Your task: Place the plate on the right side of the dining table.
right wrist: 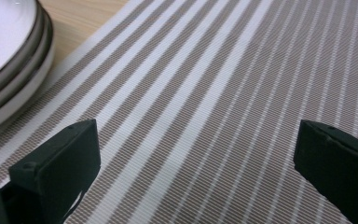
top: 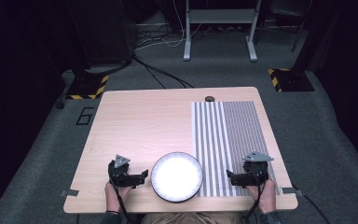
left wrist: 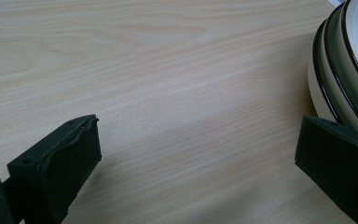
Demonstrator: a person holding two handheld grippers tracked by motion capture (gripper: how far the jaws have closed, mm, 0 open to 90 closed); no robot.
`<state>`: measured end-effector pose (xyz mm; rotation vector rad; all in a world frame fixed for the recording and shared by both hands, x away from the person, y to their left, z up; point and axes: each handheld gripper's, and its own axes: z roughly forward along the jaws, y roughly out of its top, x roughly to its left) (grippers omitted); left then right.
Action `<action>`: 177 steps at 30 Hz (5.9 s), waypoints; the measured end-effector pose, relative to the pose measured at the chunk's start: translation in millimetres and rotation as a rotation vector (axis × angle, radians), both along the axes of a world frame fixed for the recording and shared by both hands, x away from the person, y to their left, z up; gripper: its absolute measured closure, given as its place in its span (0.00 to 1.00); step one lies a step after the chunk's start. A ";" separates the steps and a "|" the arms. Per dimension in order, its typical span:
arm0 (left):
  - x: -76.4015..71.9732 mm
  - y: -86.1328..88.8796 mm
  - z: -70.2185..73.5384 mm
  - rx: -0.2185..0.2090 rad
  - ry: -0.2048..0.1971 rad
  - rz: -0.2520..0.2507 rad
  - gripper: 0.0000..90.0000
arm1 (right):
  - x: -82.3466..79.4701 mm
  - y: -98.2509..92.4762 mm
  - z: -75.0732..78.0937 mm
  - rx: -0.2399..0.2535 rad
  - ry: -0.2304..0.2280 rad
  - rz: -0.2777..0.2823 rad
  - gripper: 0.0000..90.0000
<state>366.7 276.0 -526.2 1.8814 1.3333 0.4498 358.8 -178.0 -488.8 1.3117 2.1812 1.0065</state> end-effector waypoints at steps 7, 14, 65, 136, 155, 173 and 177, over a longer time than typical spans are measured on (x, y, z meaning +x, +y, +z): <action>0.3 -2.0 -3.4 -0.014 0.008 -0.026 0.00 | 5.8 22.5 -1.9 0.004 0.012 0.064 0.00; -0.6 -3.1 -3.7 -0.028 -0.001 -0.022 0.00 | 6.1 44.7 1.8 0.017 0.012 0.130 0.00; -17.0 -0.6 -4.4 -0.114 0.018 -0.094 0.01 | 3.6 118.9 2.9 0.113 0.022 0.293 0.23; -22.8 -4.5 -4.1 -0.055 0.016 -0.038 0.02 | 2.2 138.3 -10.1 0.077 0.029 0.267 0.34; -26.2 16.9 21.5 -0.108 -0.017 0.034 0.00 | 3.8 142.6 -19.3 0.117 0.025 0.253 0.34; -24.2 2.1 41.9 -0.175 -0.012 -0.051 0.05 | 5.5 140.0 -20.9 0.137 0.019 0.237 0.42; -22.2 -5.0 39.6 -0.170 0.003 -0.074 0.19 | 5.8 139.8 -20.7 0.138 0.022 0.238 0.43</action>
